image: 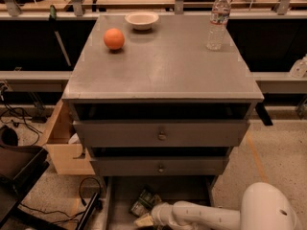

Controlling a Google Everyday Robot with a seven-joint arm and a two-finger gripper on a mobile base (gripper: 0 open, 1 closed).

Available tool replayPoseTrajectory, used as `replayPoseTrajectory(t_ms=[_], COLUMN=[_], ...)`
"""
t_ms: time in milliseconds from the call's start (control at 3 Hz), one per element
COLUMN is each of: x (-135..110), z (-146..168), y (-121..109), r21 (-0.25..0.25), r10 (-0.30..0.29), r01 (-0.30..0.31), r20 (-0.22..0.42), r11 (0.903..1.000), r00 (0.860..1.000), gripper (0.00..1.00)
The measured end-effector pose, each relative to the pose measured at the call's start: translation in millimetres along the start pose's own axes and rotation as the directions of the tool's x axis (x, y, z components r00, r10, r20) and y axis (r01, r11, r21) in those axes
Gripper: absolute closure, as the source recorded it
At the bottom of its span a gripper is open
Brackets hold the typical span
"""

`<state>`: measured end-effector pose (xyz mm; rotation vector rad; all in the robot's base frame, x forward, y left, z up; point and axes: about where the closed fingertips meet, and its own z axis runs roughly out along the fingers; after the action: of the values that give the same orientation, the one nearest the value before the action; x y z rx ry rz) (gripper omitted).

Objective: Pick green jalapeno chip bag from bottom drawer and place on counter

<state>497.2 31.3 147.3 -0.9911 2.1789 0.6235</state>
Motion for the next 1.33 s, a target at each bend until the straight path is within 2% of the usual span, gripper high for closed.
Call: replayPoseTrajectory(t_ms=[1000, 1333], x=[7.8, 7.6], z=[11.2, 11.7], y=[6.7, 7.8], r21=[0.001, -0.001], r10=[0.017, 0.017], r01=[-0.017, -0.017], r20=[0.007, 0.007], r11=[0.9999, 0.9998], r00=[1.0, 1.0], gripper=[0.85, 1.0])
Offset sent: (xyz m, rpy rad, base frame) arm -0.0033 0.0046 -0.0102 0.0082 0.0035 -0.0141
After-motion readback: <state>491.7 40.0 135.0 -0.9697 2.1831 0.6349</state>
